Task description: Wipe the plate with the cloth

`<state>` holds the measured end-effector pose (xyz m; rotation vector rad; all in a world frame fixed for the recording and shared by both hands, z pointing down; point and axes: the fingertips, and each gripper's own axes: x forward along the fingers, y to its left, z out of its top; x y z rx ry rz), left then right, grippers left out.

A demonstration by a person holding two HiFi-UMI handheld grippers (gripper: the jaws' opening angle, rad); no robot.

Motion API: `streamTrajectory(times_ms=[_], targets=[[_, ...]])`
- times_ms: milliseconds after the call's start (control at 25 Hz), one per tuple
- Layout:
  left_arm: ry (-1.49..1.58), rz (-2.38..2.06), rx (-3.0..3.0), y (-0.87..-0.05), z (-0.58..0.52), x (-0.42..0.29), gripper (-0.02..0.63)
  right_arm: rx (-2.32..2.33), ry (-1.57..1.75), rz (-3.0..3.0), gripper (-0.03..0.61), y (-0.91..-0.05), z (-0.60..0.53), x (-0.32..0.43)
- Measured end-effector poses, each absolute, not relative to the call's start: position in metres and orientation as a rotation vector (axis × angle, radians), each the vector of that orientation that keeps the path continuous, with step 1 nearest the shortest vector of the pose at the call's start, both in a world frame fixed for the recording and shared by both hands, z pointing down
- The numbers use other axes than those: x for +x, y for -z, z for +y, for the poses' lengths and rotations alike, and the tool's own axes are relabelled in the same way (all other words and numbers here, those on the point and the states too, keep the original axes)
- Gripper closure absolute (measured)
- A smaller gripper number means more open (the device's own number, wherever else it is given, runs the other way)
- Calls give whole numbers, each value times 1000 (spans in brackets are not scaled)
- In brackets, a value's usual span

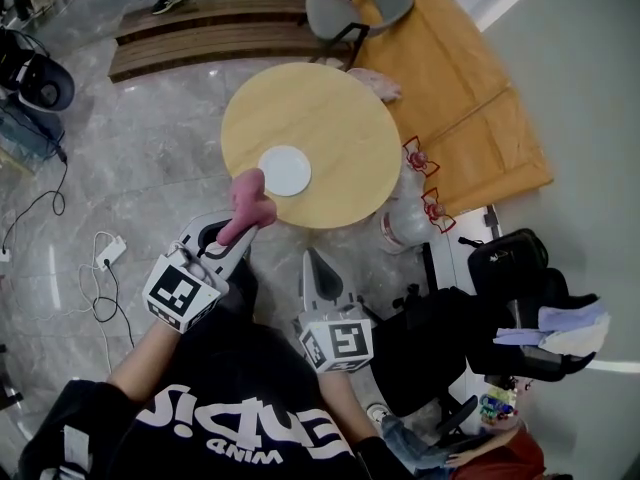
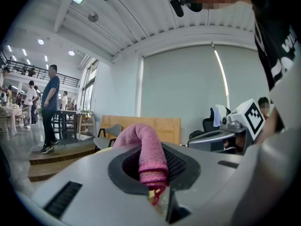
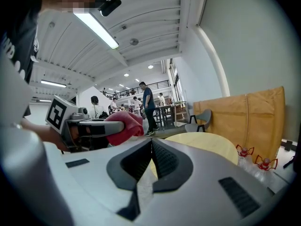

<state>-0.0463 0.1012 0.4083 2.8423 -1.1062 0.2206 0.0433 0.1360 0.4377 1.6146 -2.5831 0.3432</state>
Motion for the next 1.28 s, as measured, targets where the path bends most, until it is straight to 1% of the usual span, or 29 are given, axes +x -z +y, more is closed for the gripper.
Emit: streamTrajectory(times_ms=[400,760,1280], targets=[[-238,-1049,2855,-418,48,-32,566,1640,-381,-2575,555,-442,84,52],[-245,-994,2876,-415,-12,-33,566,1684,-380,-2554,555,-435,24,47],[-310,-854,2907,-442,-82,-41,566,1740,-421,-2482,555,-449,-59,41]])
